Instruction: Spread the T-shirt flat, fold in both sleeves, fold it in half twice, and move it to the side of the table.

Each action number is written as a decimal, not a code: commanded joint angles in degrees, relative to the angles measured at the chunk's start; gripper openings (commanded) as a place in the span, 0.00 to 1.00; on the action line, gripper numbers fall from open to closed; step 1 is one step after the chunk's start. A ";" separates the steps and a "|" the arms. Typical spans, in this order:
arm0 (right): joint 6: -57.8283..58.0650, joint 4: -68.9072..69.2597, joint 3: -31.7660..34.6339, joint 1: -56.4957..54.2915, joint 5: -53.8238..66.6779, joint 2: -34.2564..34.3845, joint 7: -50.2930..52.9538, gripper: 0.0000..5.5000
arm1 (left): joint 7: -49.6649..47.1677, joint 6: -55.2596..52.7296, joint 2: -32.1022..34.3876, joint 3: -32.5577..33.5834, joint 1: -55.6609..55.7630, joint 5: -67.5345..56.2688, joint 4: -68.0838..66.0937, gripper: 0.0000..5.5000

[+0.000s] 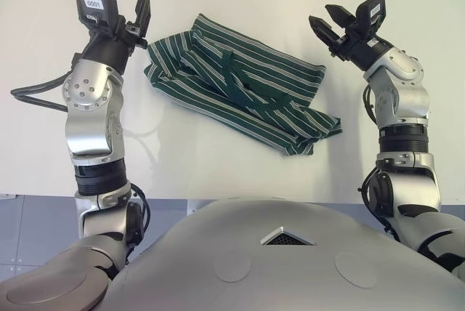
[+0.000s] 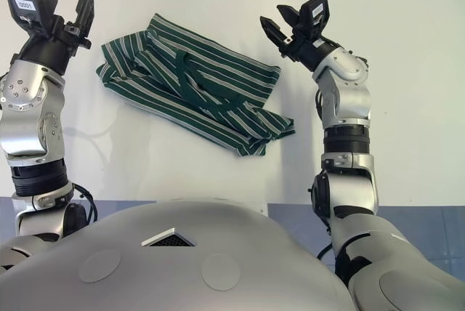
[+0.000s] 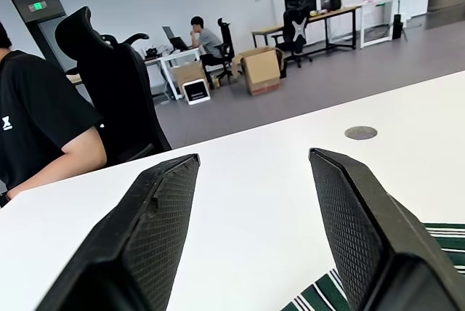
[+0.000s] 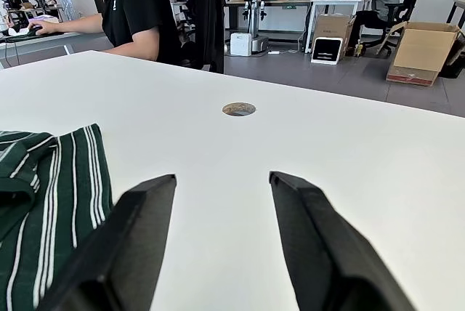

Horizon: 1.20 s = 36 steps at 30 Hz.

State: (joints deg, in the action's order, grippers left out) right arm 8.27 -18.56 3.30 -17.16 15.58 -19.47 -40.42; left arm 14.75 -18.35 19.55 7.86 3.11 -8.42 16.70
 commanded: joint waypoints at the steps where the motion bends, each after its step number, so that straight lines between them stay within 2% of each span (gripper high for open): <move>1: -0.24 -0.45 0.34 0.25 0.02 0.21 0.39 0.44 | 0.47 0.71 0.12 -0.68 0.86 0.28 0.80 0.51; 15: 2.89 2.99 -0.69 -0.12 1.94 0.65 -1.70 0.44 | 1.64 1.15 1.62 0.07 0.97 0.06 0.63 0.51; 18: 14.24 14.31 -3.33 6.31 9.02 -8.37 -15.95 0.44 | 1.76 0.78 1.77 0.03 0.49 -0.05 1.17 0.51; 19: 19.68 19.02 -2.84 8.99 13.21 -13.93 -22.34 0.44 | 1.82 0.78 1.82 -0.15 0.19 0.19 1.18 0.51; 22: 31.06 30.59 1.68 15.66 23.08 -28.43 -35.03 0.44 | 2.01 0.64 2.19 -0.42 -0.48 0.82 1.48 0.51; 24: 33.27 35.84 3.88 21.13 24.36 -34.02 -37.79 0.44 | 1.84 0.73 2.15 -0.16 -1.52 1.02 1.96 0.51; 26: 33.87 39.36 4.06 26.03 24.19 -35.55 -37.08 0.44 | 1.59 0.78 1.88 -0.28 -2.39 1.11 2.34 0.51; 28: 32.00 39.74 1.55 28.56 20.54 -34.95 -33.96 0.44 | 1.67 0.69 2.08 -0.66 -2.61 1.32 2.54 0.51; 33: 29.32 39.11 -3.71 27.51 15.38 -32.45 -28.97 0.44 | 2.07 0.19 2.71 -1.00 -2.17 1.94 2.76 0.51; 36: 28.73 39.45 -5.48 27.53 14.12 -32.73 -28.52 0.34 | 2.30 -0.26 2.87 -1.54 -1.81 2.50 2.90 0.51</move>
State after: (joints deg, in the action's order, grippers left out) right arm 37.71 20.64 -1.18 11.33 31.20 -51.79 -69.56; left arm 16.82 -17.42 21.61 6.90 0.74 -6.43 18.67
